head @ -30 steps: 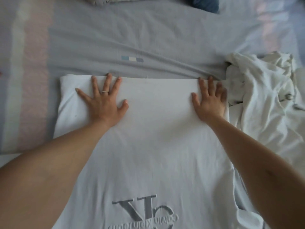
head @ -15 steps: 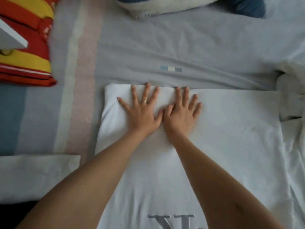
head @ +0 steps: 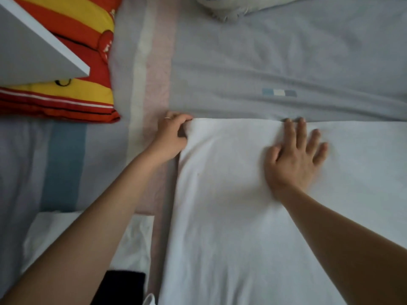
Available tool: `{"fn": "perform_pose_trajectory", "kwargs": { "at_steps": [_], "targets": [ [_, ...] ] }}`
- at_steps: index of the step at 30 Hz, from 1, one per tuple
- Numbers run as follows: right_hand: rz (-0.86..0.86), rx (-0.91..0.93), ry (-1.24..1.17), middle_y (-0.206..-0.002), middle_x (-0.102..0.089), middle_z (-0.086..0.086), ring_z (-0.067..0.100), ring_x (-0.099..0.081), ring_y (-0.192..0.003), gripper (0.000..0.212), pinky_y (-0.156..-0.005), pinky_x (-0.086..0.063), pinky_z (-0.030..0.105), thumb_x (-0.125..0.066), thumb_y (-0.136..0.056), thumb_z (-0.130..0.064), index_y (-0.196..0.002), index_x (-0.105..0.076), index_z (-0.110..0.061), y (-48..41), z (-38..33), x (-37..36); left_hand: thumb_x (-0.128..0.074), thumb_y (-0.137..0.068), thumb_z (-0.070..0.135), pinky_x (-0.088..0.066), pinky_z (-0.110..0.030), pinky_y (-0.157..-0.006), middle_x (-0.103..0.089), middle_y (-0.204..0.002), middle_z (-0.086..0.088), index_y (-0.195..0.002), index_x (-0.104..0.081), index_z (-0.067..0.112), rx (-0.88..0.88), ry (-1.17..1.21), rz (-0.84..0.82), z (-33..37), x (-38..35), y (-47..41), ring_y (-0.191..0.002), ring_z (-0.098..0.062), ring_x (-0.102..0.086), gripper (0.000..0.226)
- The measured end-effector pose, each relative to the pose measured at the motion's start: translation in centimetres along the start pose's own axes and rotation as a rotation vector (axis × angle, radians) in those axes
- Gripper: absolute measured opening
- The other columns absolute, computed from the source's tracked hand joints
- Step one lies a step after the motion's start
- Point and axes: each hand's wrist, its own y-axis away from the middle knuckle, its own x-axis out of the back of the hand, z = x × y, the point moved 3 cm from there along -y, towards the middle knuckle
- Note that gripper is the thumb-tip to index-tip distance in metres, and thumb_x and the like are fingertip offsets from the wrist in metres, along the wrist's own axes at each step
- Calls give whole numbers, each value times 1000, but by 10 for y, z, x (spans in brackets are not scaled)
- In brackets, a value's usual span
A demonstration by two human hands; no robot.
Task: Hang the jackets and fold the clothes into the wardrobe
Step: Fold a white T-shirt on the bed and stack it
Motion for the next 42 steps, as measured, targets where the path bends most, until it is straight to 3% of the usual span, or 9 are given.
{"fn": "perform_pose_trajectory", "kwargs": {
  "at_steps": [3, 5, 8, 14, 18, 26, 33, 38, 42],
  "targets": [
    [18, -3, -2, -159, -18, -3, 32, -12, -146, 68, -118, 1, 47, -33, -81, -35, -148, -28, -29, 0, 0, 1, -52, -54, 35, -31, -11, -95, -52, -122, 4, -74, -55, 28, -53, 108, -196, 22, 8, 3, -117, -6, -48, 22],
    [17, -7, -9, -159, -19, -2, 32, -12, -146, 68, -118, 1, 47, -32, -81, -35, -148, -28, -30, 0, -1, 1, -56, -55, 28, -36, -15, -95, -60, -118, 7, -75, -57, 16, -25, 277, -297, 30, 16, 6, -109, 2, -53, 23],
    [19, -6, -4, -159, -19, -2, 31, -12, -146, 68, -118, 2, 46, -31, -80, -35, -148, -28, -30, 1, -2, 1, -60, -58, 22, -41, -18, -69, -63, -83, -1, -79, -57, 6, -36, 421, -364, 45, 32, 9, -77, -5, -53, 26],
    [26, -9, -13, -159, -20, -2, 31, -12, -145, 68, -117, 3, 45, -33, -80, -34, -147, -30, -28, 1, -2, 3, -60, -69, 11, -35, -13, -41, -51, -65, 9, -74, -47, 16, 70, 496, -224, 45, 59, 3, -49, 1, -45, 15],
    [40, -6, -30, -158, -22, -1, 32, -13, -145, 67, -117, 2, 46, -35, -80, -32, -146, -31, -28, 0, -4, 2, -76, -65, 22, -34, -21, -48, -52, -69, -1, -73, -52, 19, 146, 323, -262, 28, 69, 2, -60, -12, -45, 26],
    [63, -4, -36, -157, -24, 0, 32, -15, -145, 67, -117, -1, 46, -34, -79, -32, -146, -32, -27, 1, -3, 2, -72, -78, -1, -37, -14, -56, -58, -64, 3, -70, -53, 14, 167, 231, -237, 11, 89, -2, -59, -2, -50, 26],
    [83, 3, -39, -157, -25, 0, 33, -17, -144, 66, -117, -1, 46, -35, -80, -31, -146, -33, -27, 1, -4, 1, -71, -74, -8, -41, -19, -58, -53, -69, 6, -72, -49, 22, 99, 151, 118, -9, 75, -5, -54, 4, -50, 37],
    [71, 4, -36, -157, -24, -1, 32, -16, -145, 66, -117, -2, 48, -35, -81, -31, -146, -32, -27, 1, -3, 1, -68, -75, 4, -47, -41, -70, -64, -92, -9, -100, -59, 12, -59, -402, 266, -14, 42, 16, -85, -33, -60, 28],
    [70, 0, -35, -158, -23, -1, 32, -15, -145, 66, -117, -2, 48, -35, -81, -31, -146, -32, -27, 2, -3, 1, -66, -79, 8, -47, -41, -83, -60, -111, -15, -127, -43, 4, 178, -109, 391, -6, 18, 43, -100, -35, -57, 53]
  ]
}}
